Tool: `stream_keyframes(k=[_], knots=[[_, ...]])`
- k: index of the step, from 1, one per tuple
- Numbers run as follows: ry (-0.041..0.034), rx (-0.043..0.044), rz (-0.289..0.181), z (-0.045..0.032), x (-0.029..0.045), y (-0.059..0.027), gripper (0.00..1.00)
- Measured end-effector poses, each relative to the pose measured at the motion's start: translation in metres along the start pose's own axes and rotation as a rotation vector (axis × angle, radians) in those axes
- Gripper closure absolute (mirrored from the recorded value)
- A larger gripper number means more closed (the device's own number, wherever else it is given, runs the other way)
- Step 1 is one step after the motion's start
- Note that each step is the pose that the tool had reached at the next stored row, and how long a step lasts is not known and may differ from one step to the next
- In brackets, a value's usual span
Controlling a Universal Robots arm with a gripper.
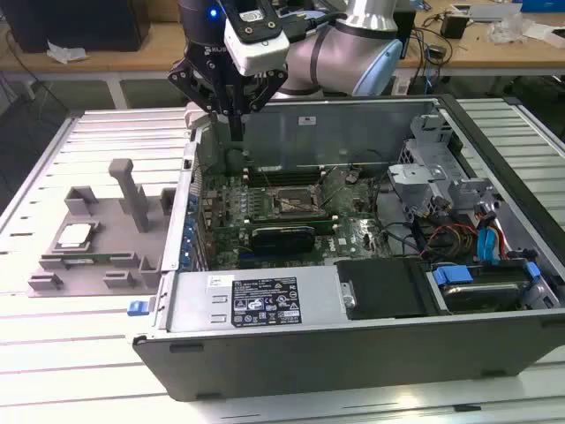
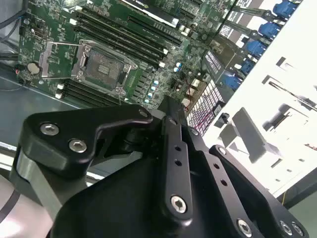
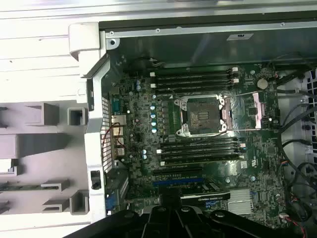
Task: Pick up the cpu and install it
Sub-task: 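Reach for the cpu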
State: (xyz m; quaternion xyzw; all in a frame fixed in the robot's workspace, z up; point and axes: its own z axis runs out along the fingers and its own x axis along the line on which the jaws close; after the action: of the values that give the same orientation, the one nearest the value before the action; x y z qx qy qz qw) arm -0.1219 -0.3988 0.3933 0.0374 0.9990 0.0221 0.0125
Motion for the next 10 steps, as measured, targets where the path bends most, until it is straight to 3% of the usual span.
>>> stream_keyframes(k=[10], knots=[[0.0, 0.0, 0.0, 0.0, 0.0001, 0.0, 0.89]])
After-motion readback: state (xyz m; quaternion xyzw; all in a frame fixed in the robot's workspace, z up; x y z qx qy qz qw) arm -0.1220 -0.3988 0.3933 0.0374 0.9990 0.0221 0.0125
